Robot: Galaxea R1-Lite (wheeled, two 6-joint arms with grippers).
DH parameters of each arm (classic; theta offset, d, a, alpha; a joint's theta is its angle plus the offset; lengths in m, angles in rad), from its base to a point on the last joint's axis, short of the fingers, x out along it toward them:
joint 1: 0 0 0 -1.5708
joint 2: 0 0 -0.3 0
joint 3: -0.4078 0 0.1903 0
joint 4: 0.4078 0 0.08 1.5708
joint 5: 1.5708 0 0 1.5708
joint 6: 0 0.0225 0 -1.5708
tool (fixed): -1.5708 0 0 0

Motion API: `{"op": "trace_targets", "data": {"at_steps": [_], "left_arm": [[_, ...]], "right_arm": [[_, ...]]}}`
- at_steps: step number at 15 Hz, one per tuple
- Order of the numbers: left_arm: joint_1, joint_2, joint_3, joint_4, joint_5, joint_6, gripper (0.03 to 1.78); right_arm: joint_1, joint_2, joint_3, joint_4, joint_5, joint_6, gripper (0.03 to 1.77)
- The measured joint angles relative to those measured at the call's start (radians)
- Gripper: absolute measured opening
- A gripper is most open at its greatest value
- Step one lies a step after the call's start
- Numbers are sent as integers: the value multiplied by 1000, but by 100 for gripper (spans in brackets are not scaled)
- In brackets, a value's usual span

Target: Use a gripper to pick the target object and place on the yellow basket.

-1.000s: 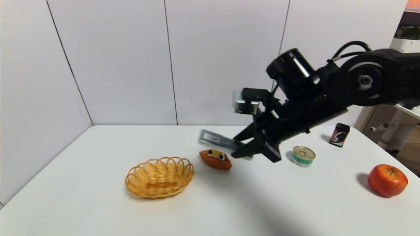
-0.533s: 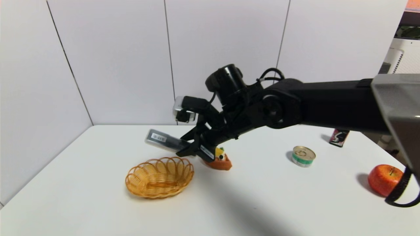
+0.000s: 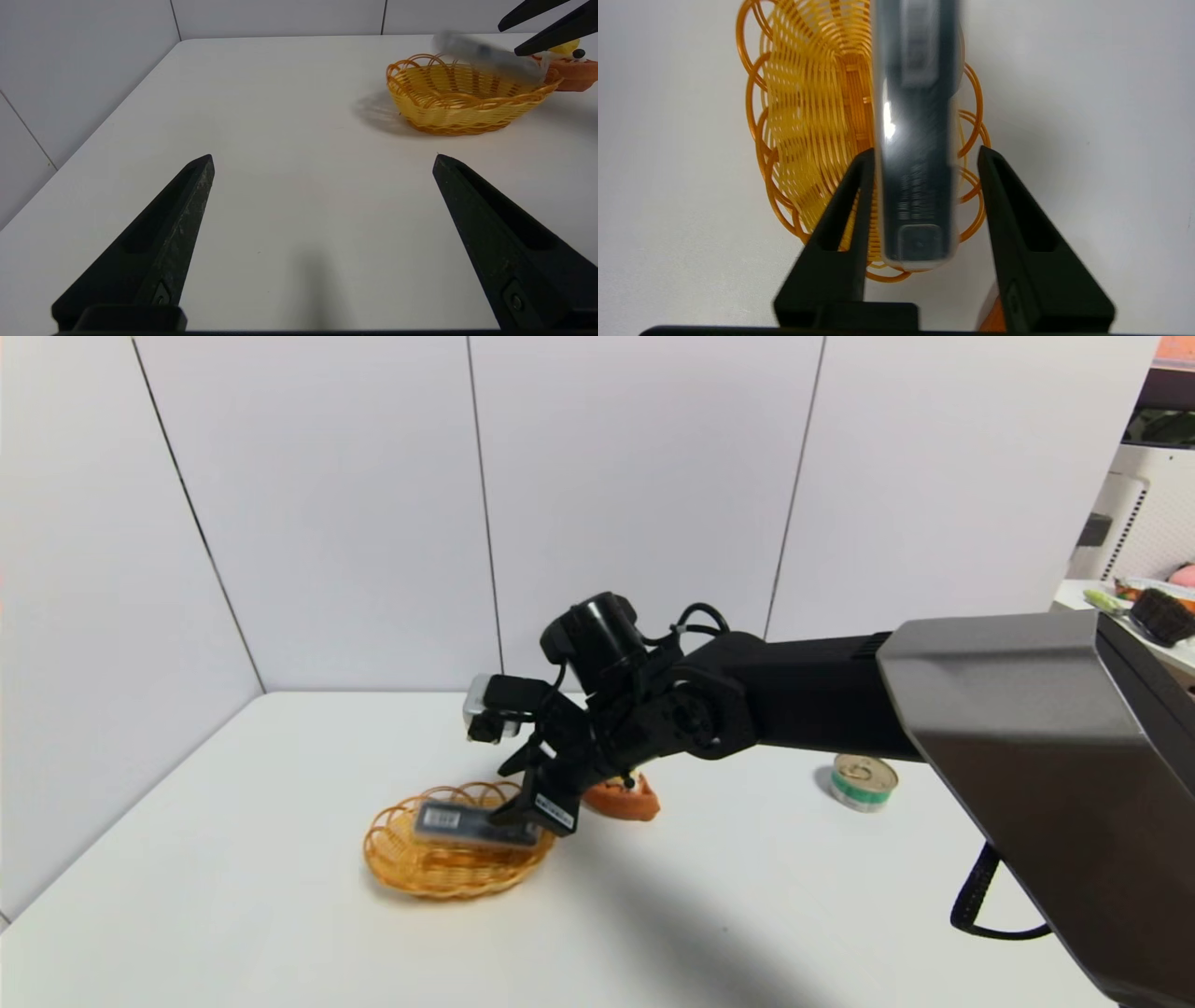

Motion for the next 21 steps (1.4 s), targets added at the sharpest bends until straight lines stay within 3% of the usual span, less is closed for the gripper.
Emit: {"op": "trace_targets", "data": {"at_steps": [4,7,11,14,16,18,21], "left_arm": [[0,0,0,0,0,0,169],[0,0,0,0,0,0,169],[0,0,0,0,0,0,169],[0,0,0,0,0,0,169],[0,0,0,0,0,0,169],[0,0,0,0,0,0,169],[0,0,0,0,0,0,169]], "right_arm": [[21,-4,-1,10,-11,32,119],[20,-82,33,75,-12,85,136],[-28,-327,94,369,-13,219,150],[-153,-575,285,604,-21,278,156],[-282,-760,505,677,-65,289,160],[-398,-946,706,682,-146,296,162],[-551,-1246,1021,556,-297,301,165]]}}
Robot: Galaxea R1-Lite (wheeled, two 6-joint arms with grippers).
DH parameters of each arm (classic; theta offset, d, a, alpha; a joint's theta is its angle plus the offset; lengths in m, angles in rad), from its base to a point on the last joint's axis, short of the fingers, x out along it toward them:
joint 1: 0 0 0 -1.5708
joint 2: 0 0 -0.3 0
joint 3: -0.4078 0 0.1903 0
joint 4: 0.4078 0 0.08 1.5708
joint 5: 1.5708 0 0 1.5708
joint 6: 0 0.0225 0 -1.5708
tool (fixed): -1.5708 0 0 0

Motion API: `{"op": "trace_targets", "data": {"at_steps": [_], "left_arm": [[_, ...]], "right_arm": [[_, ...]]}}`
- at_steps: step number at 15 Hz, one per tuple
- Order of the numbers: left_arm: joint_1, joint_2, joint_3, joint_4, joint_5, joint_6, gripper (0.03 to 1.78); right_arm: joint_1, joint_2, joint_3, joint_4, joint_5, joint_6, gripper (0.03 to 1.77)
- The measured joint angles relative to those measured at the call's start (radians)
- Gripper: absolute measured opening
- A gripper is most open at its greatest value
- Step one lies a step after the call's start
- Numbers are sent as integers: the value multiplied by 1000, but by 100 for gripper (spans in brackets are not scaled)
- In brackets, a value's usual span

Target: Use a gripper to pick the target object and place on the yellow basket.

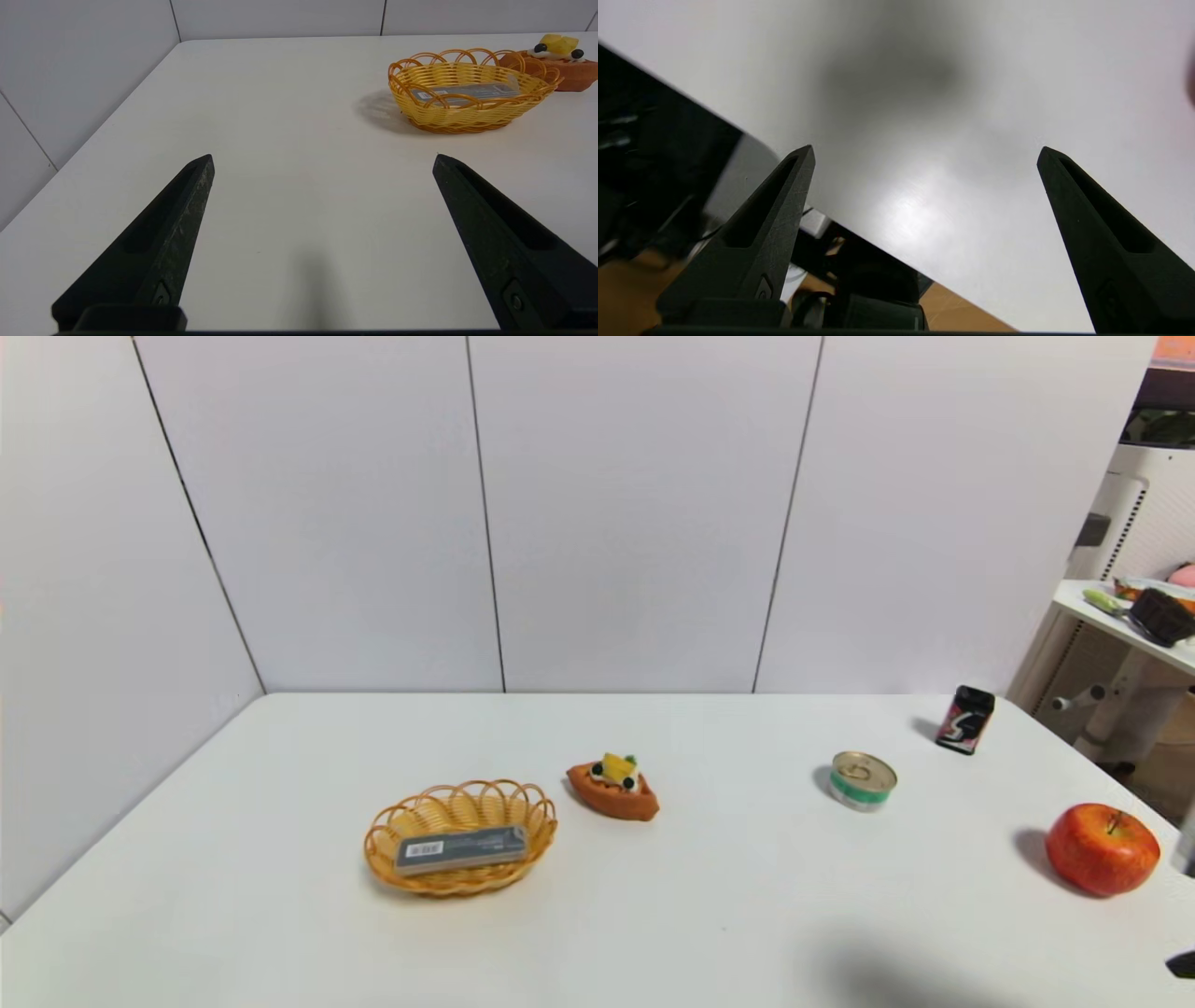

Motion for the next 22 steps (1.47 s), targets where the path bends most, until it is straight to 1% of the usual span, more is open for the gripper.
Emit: {"op": "trace_targets", "data": {"at_steps": [2,4,6,7,8,9,12,13,15,17,19,22], "left_arm": [[0,0,0,0,0,0,169],[0,0,0,0,0,0,169],[0,0,0,0,0,0,169],[0,0,0,0,0,0,169],[0,0,0,0,0,0,169],[0,0,0,0,0,0,169],[0,0,0,0,0,0,169],[0,0,0,0,0,0,169],[0,0,0,0,0,0,169],[0,0,0,0,0,0,169],[0,0,0,0,0,0,169],[0,0,0,0,0,0,169]], "right_arm": [[-78,-190,217,-181,-72,3,167],[-151,-382,409,-406,-113,7,168],[-195,-557,563,-626,-131,28,168],[-206,-634,623,-715,-136,44,169],[-214,-708,679,-779,-137,60,169],[-219,-777,726,-819,-133,79,169],[-226,-963,828,-851,-52,151,169],[-227,-996,843,-854,-40,176,169],[-228,-1034,855,-854,-43,233,169],[-228,-1052,858,-854,-57,269,169],[-228,-1061,859,-857,-62,286,169],[-228,-1063,859,-855,-70,288,169]]}}
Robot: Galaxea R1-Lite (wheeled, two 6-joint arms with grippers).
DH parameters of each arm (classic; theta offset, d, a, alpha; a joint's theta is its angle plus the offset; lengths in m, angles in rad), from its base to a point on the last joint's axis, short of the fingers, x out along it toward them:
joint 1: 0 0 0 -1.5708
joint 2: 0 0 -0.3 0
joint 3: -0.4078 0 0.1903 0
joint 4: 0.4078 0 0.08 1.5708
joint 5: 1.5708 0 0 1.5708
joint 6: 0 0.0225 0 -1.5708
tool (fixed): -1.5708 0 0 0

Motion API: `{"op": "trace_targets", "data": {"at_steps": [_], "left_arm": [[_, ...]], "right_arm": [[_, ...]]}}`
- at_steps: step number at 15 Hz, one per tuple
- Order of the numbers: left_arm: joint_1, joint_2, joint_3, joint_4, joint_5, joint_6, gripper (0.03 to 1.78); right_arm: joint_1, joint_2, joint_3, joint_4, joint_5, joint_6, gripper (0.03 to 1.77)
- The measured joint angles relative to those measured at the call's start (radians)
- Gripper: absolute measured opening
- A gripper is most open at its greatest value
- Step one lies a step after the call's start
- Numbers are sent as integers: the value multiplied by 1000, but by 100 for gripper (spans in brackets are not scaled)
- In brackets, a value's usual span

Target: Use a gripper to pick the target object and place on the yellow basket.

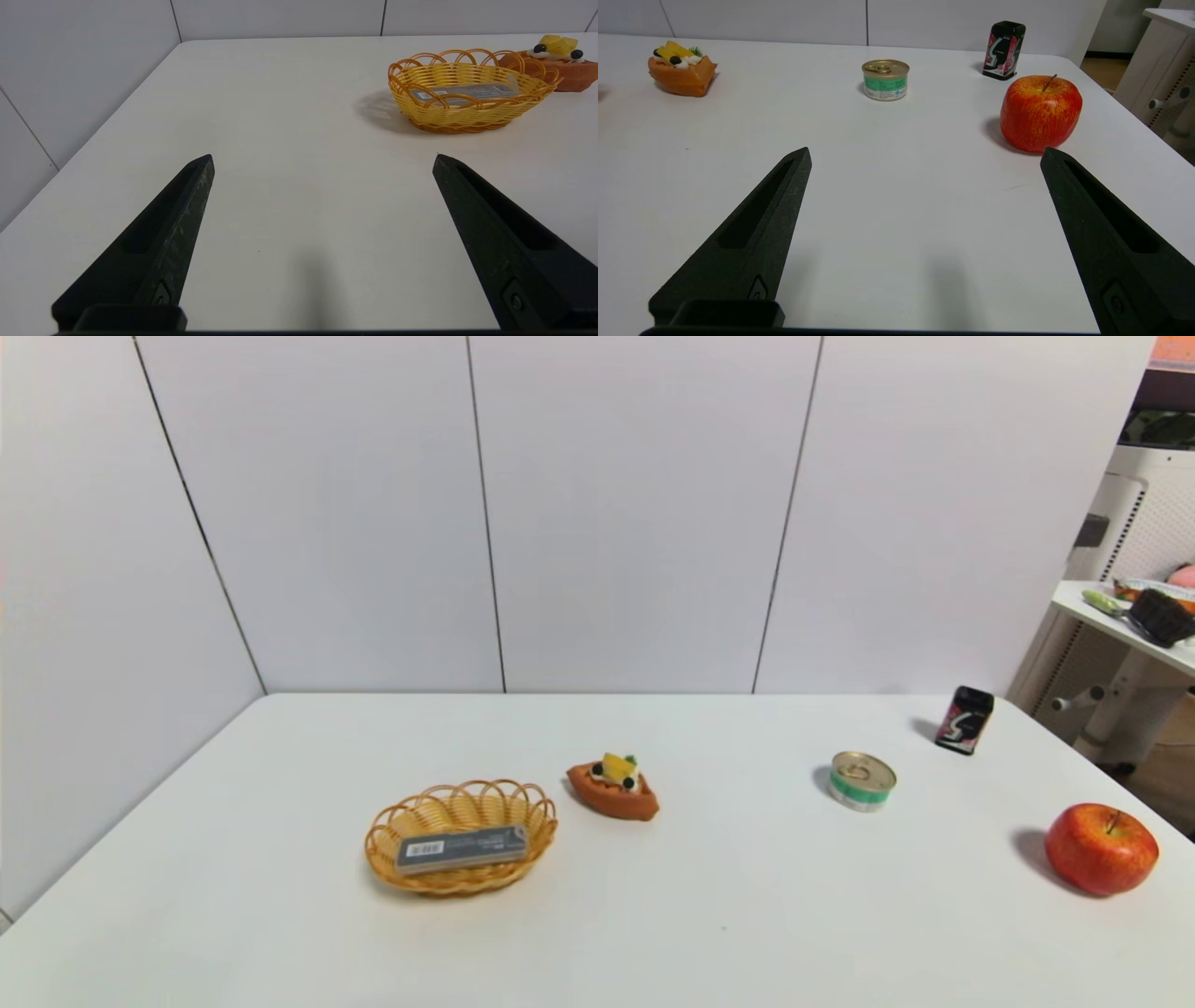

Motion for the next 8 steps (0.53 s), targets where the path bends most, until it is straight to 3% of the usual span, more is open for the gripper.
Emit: {"op": "trace_targets", "data": {"at_steps": [8], "left_arm": [[0,0,0,0,0,0,169]], "right_arm": [[0,0,0,-1,-2,13,169]]}}
